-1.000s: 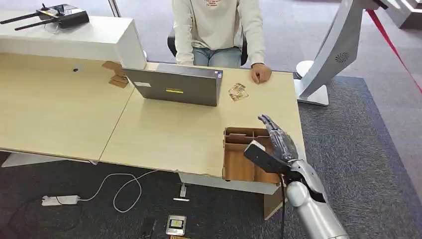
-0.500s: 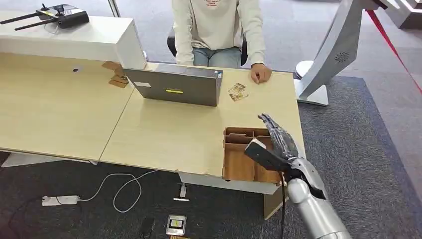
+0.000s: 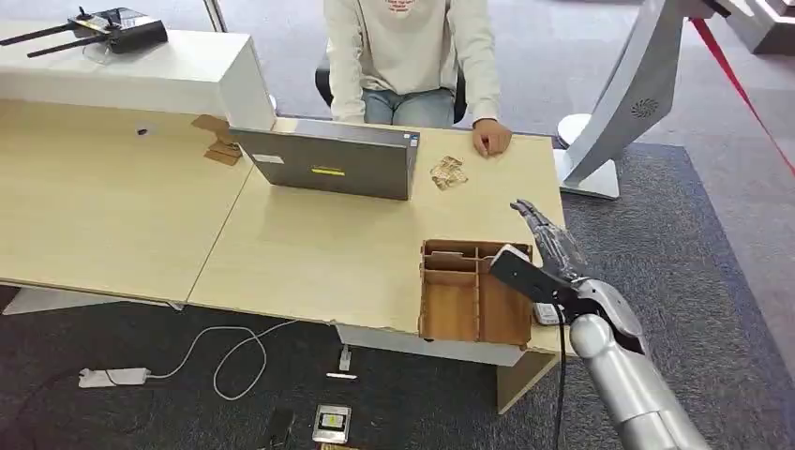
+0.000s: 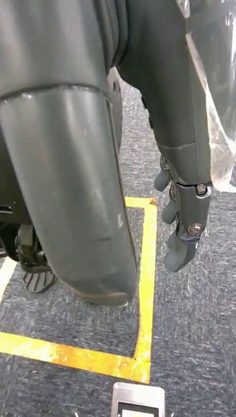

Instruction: Pass the card to the sensor for recognition and then transmit it.

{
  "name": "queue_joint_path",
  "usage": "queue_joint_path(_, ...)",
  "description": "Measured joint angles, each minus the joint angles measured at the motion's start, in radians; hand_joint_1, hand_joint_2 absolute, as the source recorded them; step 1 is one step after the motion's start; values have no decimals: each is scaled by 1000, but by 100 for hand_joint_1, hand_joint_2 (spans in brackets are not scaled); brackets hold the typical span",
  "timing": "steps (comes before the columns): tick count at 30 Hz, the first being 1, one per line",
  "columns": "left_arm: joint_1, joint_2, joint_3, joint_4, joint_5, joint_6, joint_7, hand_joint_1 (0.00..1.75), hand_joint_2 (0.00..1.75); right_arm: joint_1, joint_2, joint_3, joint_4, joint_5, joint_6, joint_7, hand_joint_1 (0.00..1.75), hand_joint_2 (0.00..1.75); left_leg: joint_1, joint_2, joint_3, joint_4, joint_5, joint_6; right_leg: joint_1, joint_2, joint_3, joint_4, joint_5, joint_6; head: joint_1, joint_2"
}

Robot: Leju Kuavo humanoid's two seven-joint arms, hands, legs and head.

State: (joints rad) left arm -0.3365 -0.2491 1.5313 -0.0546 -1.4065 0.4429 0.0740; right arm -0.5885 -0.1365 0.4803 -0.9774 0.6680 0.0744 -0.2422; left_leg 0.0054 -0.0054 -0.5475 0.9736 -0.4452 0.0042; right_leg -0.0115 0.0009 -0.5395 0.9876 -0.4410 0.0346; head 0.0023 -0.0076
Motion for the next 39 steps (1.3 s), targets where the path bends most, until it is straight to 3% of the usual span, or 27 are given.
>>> queue_joint_path(34, 1, -1, 0, 0, 21, 9, -18, 0, 0, 2, -14, 1, 13, 20, 29, -13, 0, 175, 0, 0, 0, 0, 0, 0, 0, 0, 0, 0, 0, 0, 0, 0)
queue_joint_path(39, 2, -1, 0, 0, 37, 9, -25, 0, 0, 35, -1, 2, -4, 35, 22, 47, 0, 175, 0, 0, 0, 0, 0, 0, 0, 0, 0, 0, 0, 0, 0, 0)
